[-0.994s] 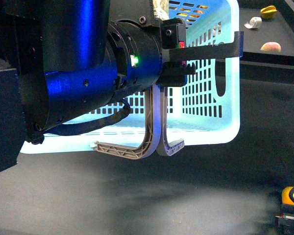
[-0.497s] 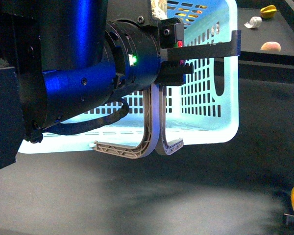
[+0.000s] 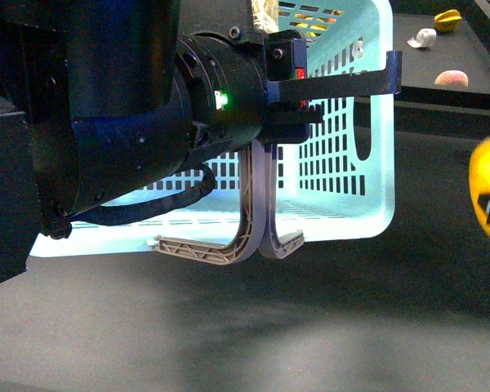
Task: Pick mango with right arm and hold basket with left
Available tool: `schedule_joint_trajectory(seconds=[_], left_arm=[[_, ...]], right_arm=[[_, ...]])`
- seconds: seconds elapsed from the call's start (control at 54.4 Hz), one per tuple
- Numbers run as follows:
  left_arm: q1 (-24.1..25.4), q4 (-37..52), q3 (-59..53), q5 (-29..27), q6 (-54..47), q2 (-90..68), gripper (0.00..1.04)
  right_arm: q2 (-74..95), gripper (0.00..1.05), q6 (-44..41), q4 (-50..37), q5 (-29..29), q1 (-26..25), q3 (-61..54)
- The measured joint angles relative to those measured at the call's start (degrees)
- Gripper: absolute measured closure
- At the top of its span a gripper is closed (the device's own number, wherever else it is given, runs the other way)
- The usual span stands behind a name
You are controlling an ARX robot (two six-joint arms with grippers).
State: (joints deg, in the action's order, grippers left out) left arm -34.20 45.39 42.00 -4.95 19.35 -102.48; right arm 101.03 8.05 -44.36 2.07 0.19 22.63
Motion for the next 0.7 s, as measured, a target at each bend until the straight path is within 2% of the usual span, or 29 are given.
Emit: schedule_joint_trajectory(seconds=[0.184, 0.331, 0.57, 0.699], left_arm=[[0.02, 0.00, -0.02, -0.07, -0.02, 0.00, 1.00], [0.02, 0.00, -0.02, 0.02, -0.02, 0.00, 1.00], [0.00, 0.00, -0.02, 0.13, -0.02, 0.00, 1.00], [0.00, 0.00, -0.02, 0.02, 0.00, 0.00, 1.00]], right_arm=[[-12.17, 0.48, 3.08, 7.56, -0.24, 5.70, 1.90], [-14.56, 0.48, 4.44, 10.19, -2.29, 10.34, 4.35], [-4.31, 0.48, 5.79, 9.49, -6.60, 17.55, 11.78], [2.82, 0.48, 6.32, 8.98, -7.76, 18.84, 16.04]])
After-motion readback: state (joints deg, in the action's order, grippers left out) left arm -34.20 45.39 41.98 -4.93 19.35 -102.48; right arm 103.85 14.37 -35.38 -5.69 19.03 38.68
